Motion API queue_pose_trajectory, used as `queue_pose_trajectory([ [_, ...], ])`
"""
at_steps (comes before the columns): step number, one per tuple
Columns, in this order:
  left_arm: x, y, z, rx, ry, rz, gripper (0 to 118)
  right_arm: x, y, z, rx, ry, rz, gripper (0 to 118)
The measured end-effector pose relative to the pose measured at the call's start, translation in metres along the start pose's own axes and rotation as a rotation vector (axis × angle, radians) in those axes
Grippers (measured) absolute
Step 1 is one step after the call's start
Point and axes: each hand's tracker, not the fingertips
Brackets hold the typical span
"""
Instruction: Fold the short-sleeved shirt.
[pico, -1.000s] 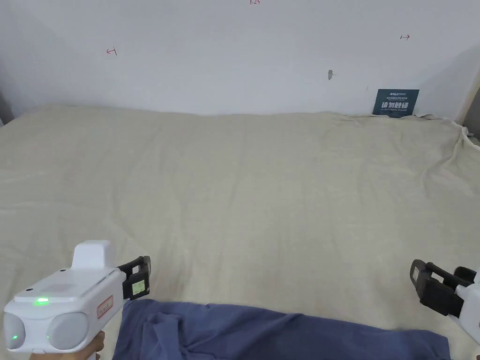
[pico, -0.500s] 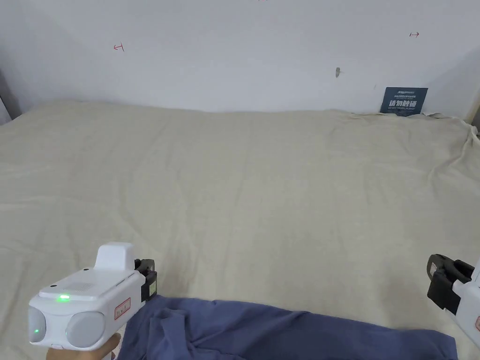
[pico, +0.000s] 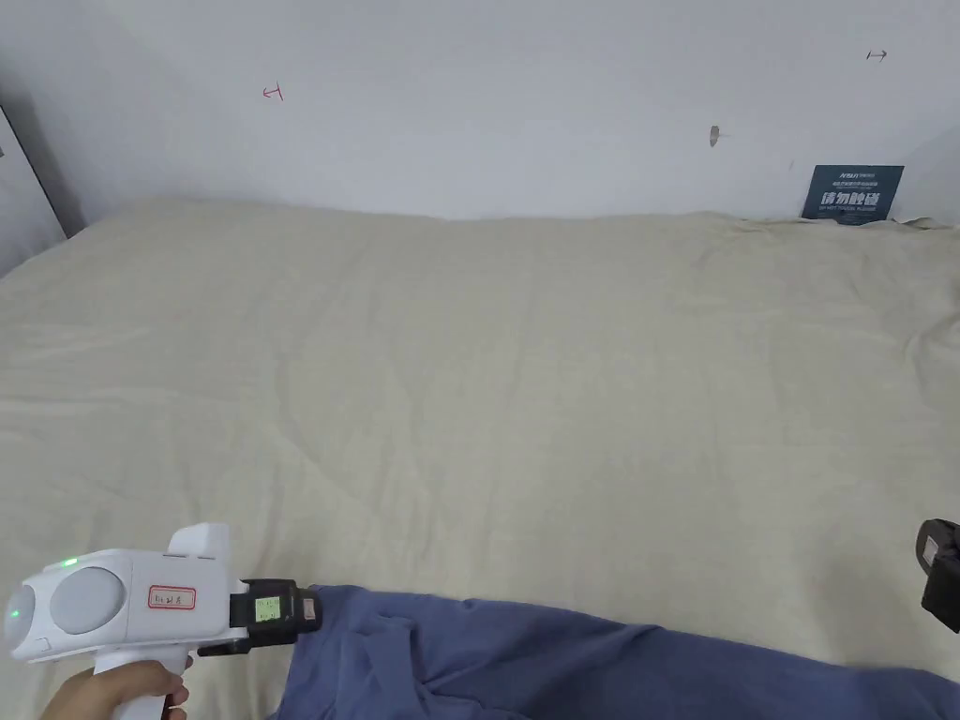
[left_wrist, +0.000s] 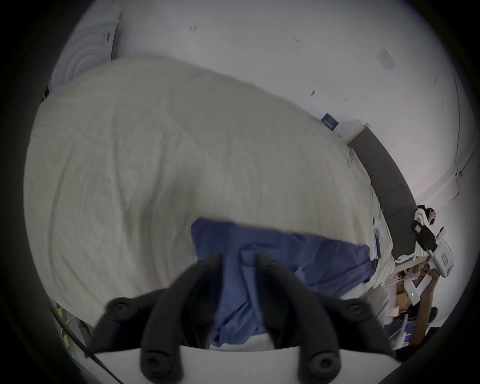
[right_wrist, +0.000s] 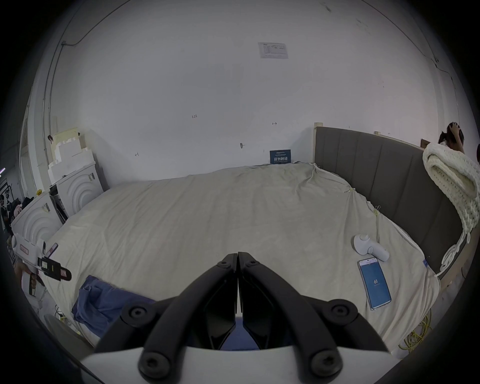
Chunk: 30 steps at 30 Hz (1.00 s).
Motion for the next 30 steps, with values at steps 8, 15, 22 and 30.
queue_pose_trajectory([
  [8,-0.017,0.0,-0.032,-0.076,-0.046,0.037,96,-0.002,-0.006,0.0,-0.036,-0.008,-0.006,1],
  [15,-0.018,0.003,-0.064,-0.145,-0.072,0.031,96,-0.004,-0.009,0.001,-0.059,-0.005,-0.01,1],
  [22,-0.007,-0.007,-0.075,-0.18,-0.064,0.002,71,0.002,-0.009,0.005,-0.061,-0.018,-0.016,1],
  [30,0.004,-0.012,-0.07,-0.181,-0.074,-0.037,14,0.009,-0.01,0.007,-0.067,-0.028,-0.03,1],
])
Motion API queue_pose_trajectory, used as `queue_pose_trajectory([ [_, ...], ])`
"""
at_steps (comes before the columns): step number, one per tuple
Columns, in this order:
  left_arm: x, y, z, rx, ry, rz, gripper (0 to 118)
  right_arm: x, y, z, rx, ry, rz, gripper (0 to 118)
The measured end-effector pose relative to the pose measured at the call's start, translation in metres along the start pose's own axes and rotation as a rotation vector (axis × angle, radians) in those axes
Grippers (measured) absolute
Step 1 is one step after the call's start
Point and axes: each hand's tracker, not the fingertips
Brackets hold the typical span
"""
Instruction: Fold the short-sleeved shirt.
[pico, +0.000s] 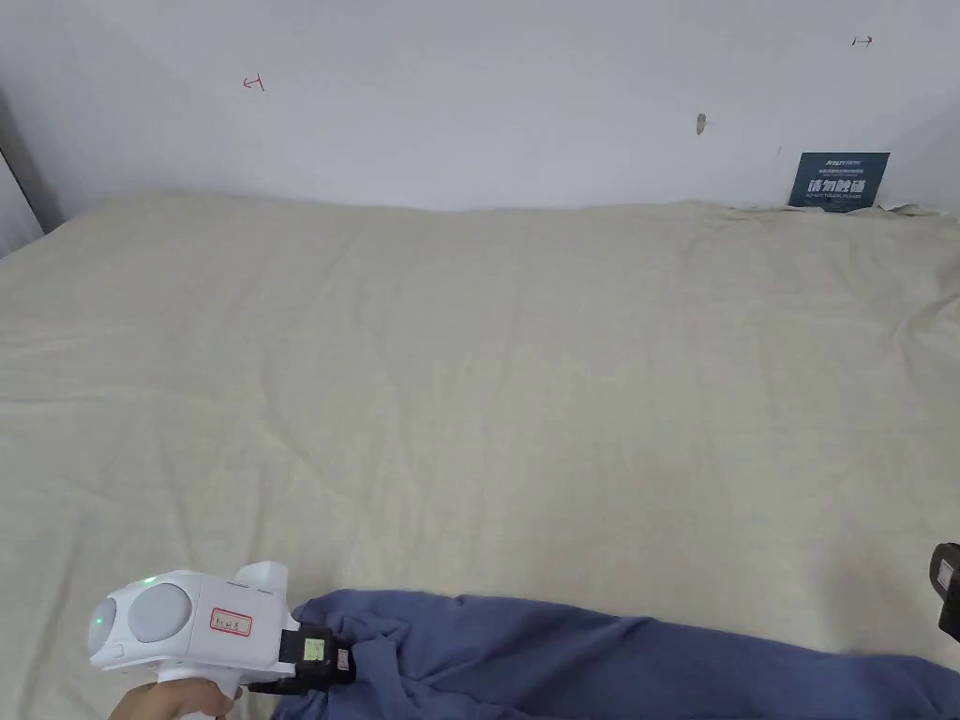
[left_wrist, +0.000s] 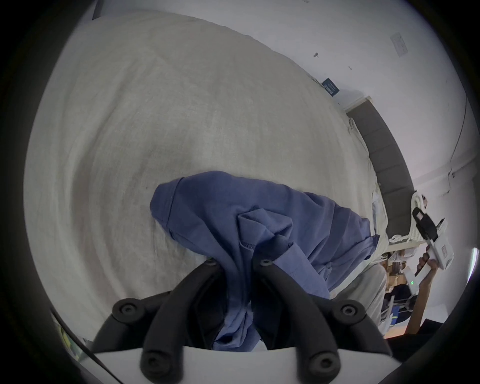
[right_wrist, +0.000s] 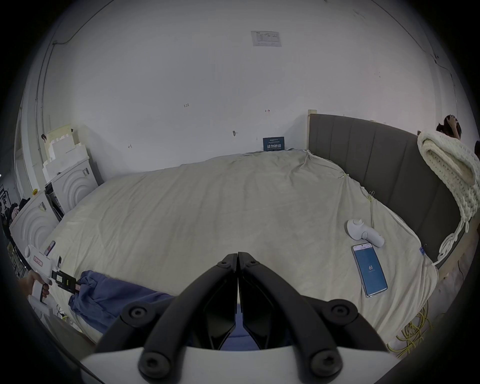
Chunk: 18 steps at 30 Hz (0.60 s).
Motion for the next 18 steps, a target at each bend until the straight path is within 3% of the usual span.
queue_pose_trajectory([
  [12,0.001,0.019,0.069,0.09,0.007,0.068,9,0.001,0.005,-0.004,0.001,0.01,-0.003,1],
  [18,-0.013,0.021,0.108,0.126,0.124,0.081,9,0.0,0.006,-0.007,0.003,0.016,-0.005,1],
])
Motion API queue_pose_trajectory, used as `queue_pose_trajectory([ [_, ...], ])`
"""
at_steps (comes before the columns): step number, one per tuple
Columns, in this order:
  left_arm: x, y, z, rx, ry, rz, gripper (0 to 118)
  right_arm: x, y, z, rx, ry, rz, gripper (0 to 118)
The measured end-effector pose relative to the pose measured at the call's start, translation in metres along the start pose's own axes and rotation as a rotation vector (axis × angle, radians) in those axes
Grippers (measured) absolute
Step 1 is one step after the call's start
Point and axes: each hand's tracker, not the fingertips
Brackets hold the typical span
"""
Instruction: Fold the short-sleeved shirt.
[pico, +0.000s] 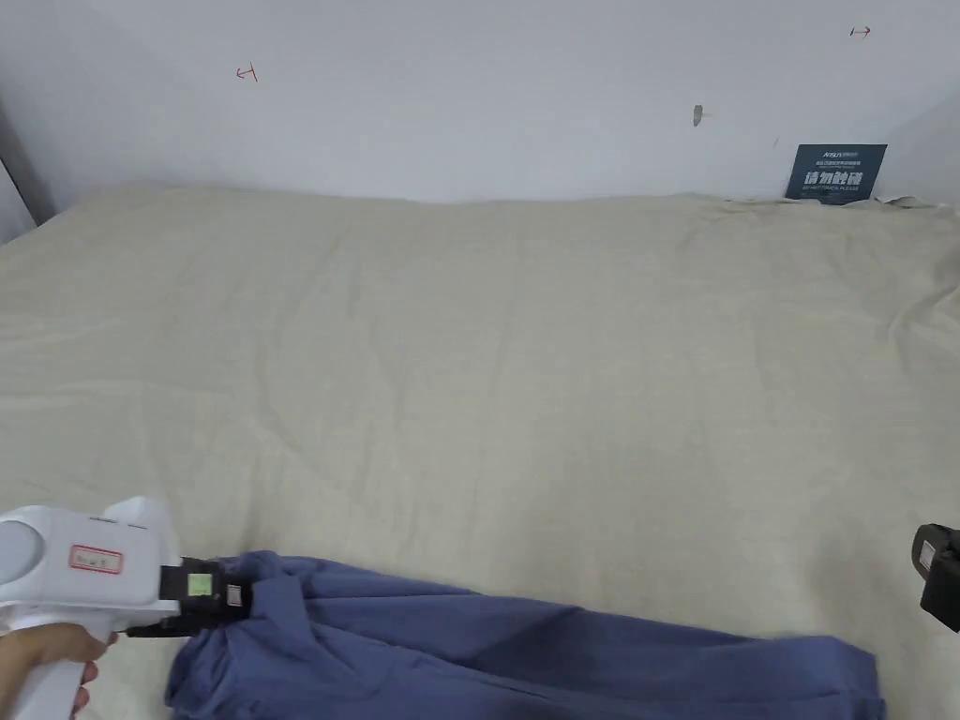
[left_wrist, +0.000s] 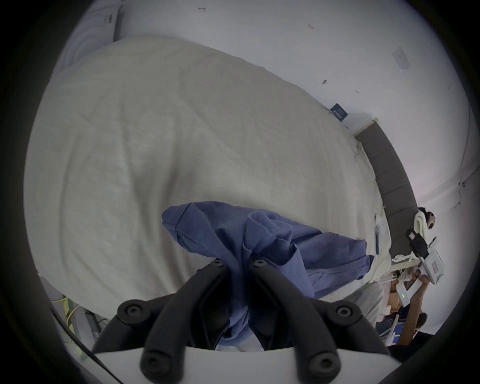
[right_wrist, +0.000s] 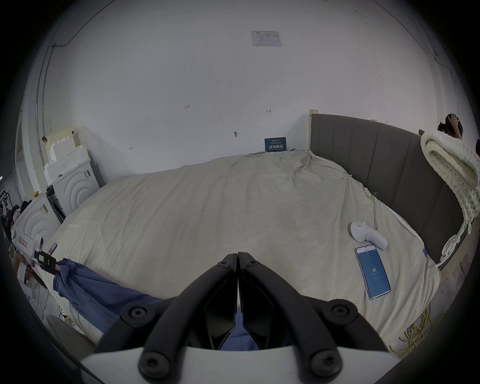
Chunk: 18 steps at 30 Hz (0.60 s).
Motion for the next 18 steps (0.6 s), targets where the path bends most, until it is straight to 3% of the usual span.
queue_pose_trajectory([
  [6,-0.009,0.004,0.024,0.019,0.105,0.018,9,-0.001,-0.002,-0.005,-0.009,0.009,0.003,1],
  [11,0.032,0.001,0.008,0.007,0.152,-0.036,9,0.001,-0.004,-0.006,-0.01,0.014,0.002,1],
  [18,0.118,-0.004,-0.023,-0.056,0.039,-0.197,9,0.006,-0.004,-0.001,-0.006,0.014,-0.002,1],
])
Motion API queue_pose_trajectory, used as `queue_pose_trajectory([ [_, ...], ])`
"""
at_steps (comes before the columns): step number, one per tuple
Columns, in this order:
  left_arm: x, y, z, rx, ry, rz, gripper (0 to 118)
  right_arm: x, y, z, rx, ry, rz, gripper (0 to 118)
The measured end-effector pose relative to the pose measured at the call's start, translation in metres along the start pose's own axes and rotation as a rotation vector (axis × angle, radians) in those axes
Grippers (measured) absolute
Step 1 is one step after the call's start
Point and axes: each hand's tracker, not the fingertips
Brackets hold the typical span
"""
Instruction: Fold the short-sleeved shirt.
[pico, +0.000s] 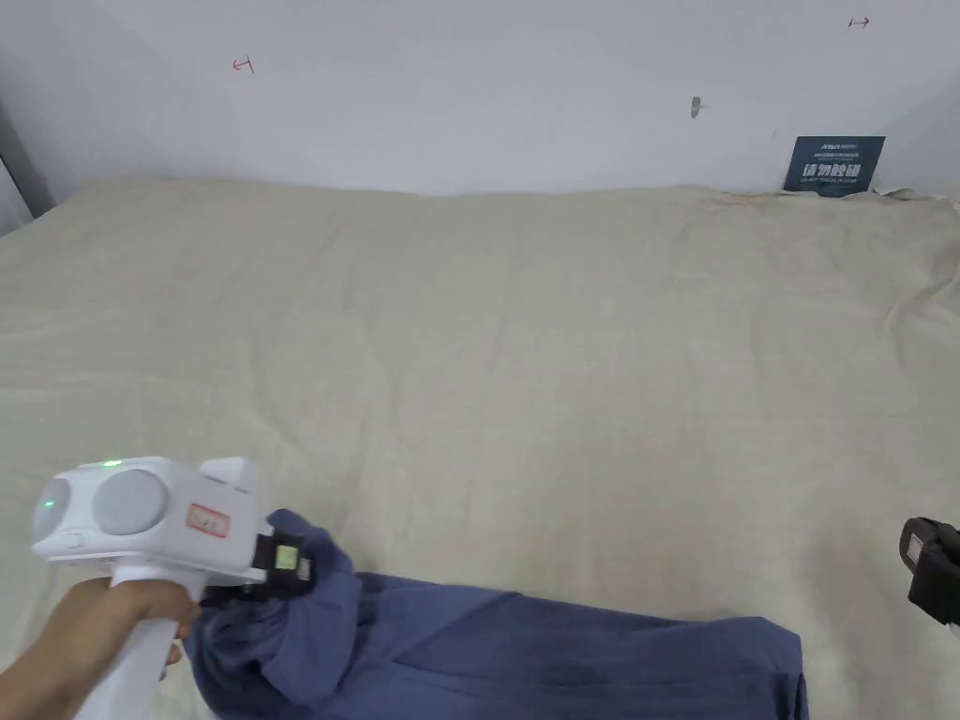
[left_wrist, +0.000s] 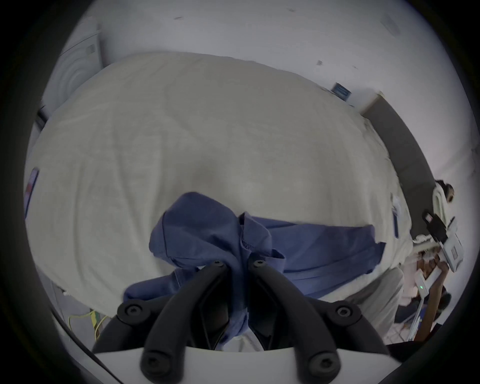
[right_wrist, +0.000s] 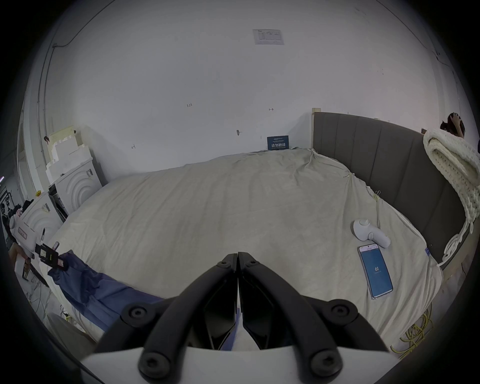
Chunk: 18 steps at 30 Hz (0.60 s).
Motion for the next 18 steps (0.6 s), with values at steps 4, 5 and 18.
queue_pose_trajectory([
  [4,0.048,0.005,-0.028,-0.054,-0.046,-0.089,9,0.004,-0.001,0.004,0.003,-0.004,-0.015,1],
  [5,0.061,0.005,-0.035,-0.07,-0.05,-0.117,9,0.006,-0.002,0.005,0.006,-0.004,-0.021,1],
  [18,0.155,-0.034,-0.13,-0.138,0.099,-0.352,9,0.018,-0.009,0.012,-0.001,-0.026,-0.044,1],
])
